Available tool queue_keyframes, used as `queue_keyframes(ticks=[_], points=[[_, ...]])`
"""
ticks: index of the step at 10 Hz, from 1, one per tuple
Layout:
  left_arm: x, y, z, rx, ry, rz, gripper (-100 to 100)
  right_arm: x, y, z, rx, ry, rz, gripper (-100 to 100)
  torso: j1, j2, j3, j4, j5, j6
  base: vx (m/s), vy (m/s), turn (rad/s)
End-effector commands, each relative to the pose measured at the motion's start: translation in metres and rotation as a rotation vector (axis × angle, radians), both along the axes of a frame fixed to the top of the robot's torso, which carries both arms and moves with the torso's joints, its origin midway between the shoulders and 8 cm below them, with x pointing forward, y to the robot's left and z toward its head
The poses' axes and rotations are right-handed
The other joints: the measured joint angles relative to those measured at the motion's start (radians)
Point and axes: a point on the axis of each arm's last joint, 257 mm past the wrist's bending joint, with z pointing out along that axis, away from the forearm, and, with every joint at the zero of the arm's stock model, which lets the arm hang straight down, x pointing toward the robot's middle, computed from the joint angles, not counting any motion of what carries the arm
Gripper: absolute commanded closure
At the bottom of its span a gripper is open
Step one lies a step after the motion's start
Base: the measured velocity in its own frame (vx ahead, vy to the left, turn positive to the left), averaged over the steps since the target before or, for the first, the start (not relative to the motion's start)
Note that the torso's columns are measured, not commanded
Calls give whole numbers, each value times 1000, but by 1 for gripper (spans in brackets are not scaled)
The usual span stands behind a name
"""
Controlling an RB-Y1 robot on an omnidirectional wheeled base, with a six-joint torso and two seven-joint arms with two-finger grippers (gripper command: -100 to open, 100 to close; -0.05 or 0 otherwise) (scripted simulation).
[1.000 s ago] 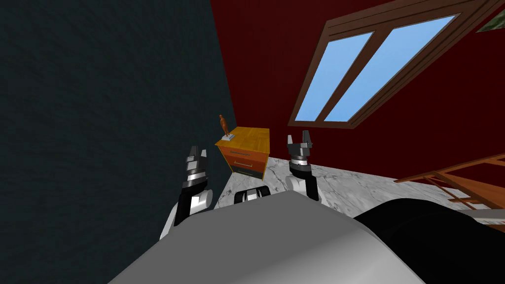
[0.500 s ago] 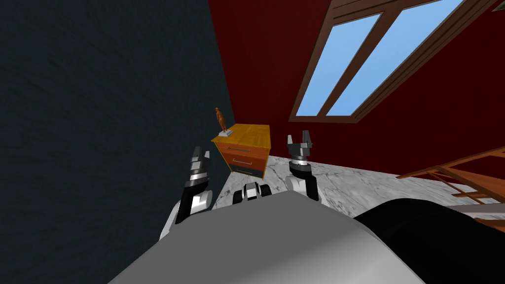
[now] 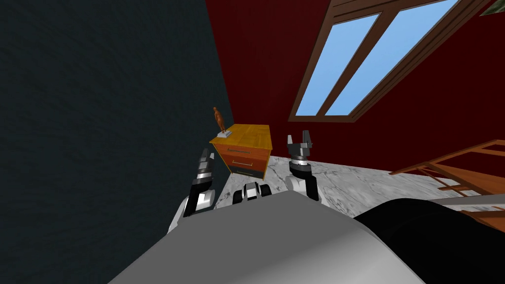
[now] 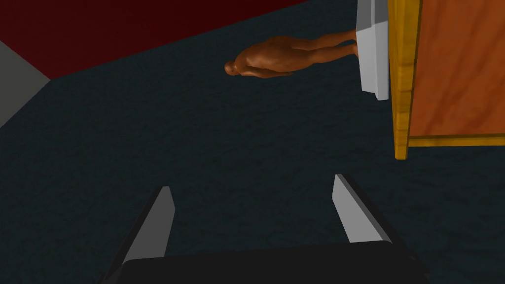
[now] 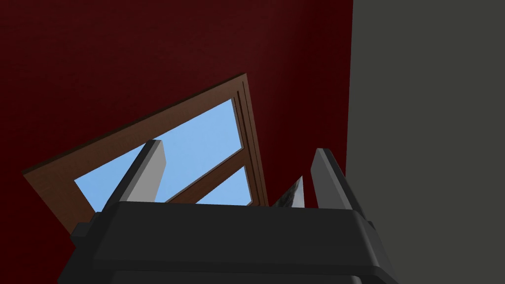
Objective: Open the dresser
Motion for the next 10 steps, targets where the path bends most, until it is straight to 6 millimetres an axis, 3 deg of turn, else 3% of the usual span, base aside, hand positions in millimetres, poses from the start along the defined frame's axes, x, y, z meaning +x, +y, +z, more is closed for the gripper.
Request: queue_keyframes(ticks=[1,10], points=[[8,-4,-17,9,31,-7,-100,0,0,0,0,0,0,0,-1,0,0,0,0,0,36,30,-51],[30,-25,-85,26,146,-31,-100,0,0,0,0,0,0,0,0,0,0,0,0,0,39,32,-60]])
